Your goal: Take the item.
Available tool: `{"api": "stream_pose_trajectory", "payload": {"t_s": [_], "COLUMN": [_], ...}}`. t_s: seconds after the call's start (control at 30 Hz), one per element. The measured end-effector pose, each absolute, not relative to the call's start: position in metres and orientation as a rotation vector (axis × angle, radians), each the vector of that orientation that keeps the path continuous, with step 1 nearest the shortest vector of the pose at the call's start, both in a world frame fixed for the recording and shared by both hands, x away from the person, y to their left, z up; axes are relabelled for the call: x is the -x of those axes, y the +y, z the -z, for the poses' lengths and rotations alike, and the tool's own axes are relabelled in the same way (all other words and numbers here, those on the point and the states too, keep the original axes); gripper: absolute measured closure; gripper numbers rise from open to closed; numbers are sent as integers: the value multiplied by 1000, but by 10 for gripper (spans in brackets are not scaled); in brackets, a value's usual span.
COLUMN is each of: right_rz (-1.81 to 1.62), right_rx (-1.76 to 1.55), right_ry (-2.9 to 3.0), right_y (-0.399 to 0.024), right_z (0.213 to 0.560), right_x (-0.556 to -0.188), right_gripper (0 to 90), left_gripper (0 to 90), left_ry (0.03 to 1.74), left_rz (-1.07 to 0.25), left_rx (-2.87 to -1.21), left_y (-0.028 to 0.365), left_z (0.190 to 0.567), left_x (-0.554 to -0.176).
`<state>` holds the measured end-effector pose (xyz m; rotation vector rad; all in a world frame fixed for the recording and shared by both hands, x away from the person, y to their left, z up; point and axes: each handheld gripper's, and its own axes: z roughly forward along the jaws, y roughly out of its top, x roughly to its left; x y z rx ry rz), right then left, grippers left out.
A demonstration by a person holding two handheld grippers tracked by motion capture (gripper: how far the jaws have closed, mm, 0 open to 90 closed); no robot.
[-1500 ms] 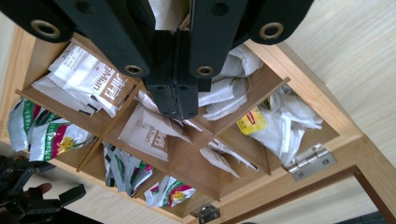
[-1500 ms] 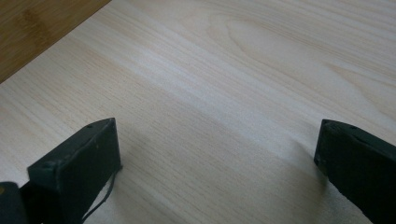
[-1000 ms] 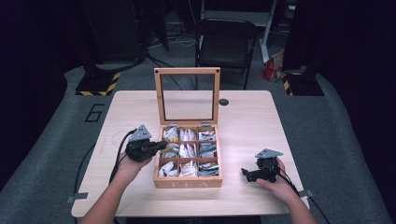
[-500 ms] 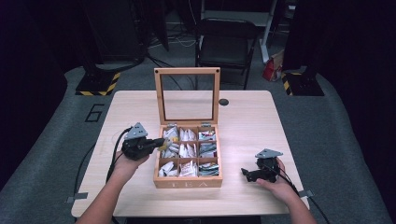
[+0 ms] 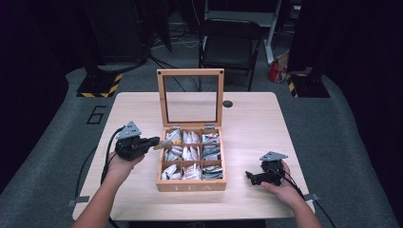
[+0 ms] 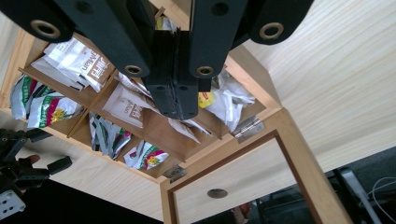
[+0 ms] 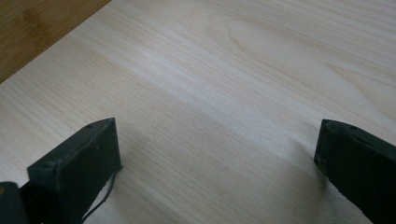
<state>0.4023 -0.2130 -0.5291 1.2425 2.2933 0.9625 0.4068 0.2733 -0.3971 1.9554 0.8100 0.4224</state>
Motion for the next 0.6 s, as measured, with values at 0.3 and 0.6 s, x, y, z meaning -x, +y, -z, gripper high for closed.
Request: {"api": "stream_pose_trajectory", "payload": {"t_s": [0.3, 0.6], "right_rz": [-962, -961], "right_rx": [-1243, -1242], "right_ry": [2295, 2295], "right_y": [-213, -213], "right_z": [529, 529], "right_x": [-402, -402], "right_gripper": [0, 0], "left_gripper": [890, 891], "left_ry": [844, 888], "left_rz": [-471, -508], "left_rx": [-1932, -1910], "left_y": [293, 317], "left_z": [389, 385], "left_x": [-402, -397]}}
